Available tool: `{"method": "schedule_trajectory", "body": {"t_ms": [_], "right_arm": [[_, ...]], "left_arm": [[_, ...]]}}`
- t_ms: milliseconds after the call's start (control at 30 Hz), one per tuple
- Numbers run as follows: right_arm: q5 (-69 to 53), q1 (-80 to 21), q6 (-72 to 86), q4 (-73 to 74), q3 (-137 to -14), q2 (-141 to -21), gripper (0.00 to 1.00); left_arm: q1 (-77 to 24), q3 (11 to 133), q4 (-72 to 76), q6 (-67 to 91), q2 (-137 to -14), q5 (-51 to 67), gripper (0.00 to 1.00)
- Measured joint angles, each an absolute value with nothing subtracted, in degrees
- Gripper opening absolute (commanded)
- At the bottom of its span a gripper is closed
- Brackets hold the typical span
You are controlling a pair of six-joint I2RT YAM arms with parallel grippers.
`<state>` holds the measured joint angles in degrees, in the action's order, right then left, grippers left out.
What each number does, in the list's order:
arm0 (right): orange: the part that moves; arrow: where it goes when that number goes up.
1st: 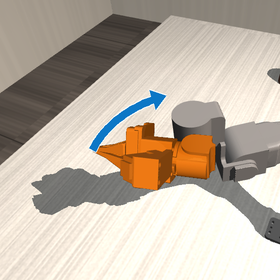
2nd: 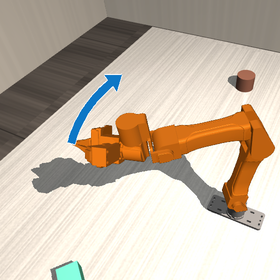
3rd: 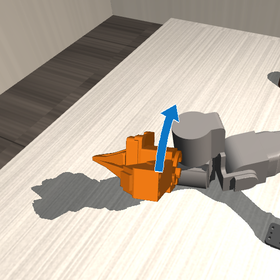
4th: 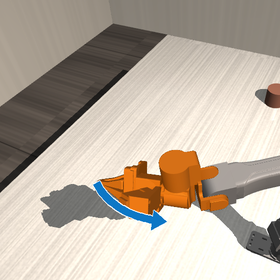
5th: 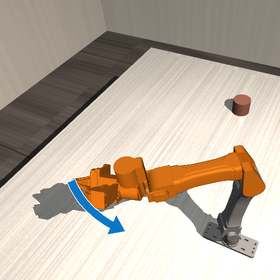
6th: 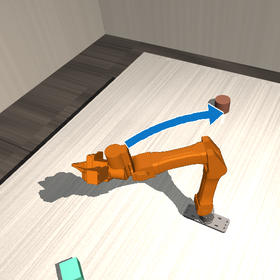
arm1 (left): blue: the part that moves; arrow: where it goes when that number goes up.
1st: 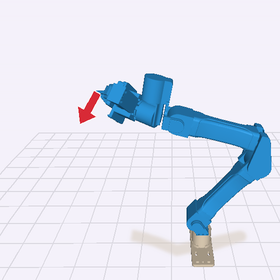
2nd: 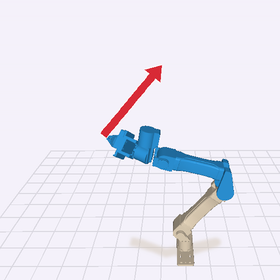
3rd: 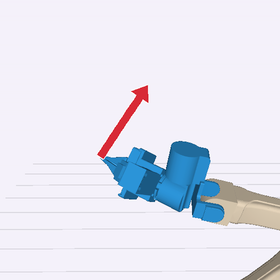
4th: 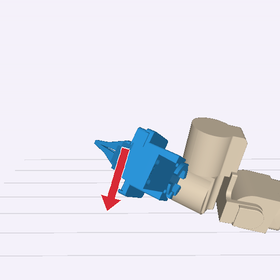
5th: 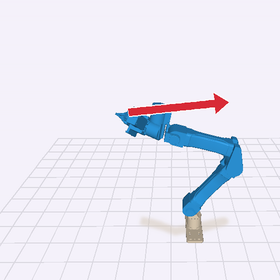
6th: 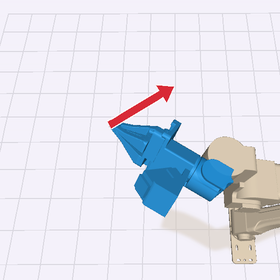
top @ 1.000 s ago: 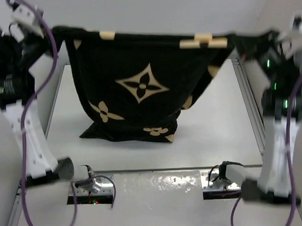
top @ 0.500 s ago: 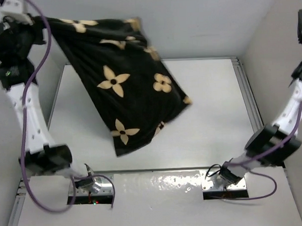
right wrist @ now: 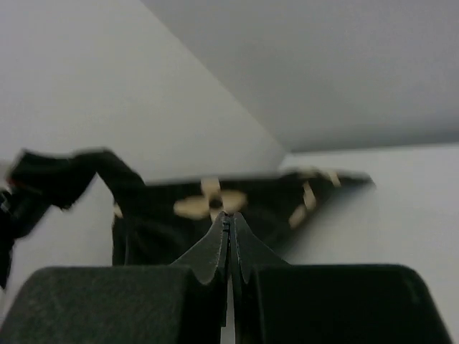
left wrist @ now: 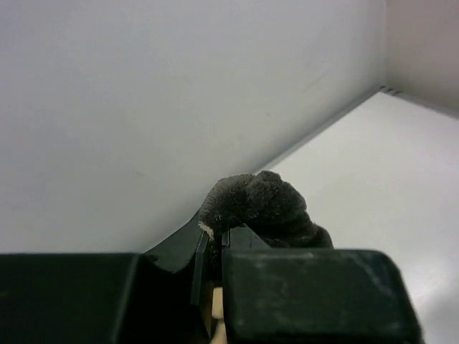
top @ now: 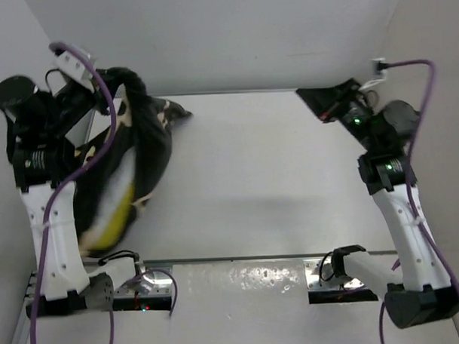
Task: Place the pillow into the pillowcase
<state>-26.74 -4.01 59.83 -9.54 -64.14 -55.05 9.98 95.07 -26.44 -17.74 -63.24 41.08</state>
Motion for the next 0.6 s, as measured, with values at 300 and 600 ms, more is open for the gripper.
{"method": "schedule_trajectory", "body": {"t_ms": [300, 600], "right_arm": [[-19.4, -27.9, 37.6, 11.6, -74.2, -70.4, 0.73], [-7.0, -40.9, 24.1, 14.4, -77.6, -79.4, 0.99]], "left_arm": [[1.5, 111.4, -28.1, -4.6, -83.5, 36.9, 0.0], [-7.7, 114.2, -31.8, -2.5, -80.9, 36.0, 0.0]]}}
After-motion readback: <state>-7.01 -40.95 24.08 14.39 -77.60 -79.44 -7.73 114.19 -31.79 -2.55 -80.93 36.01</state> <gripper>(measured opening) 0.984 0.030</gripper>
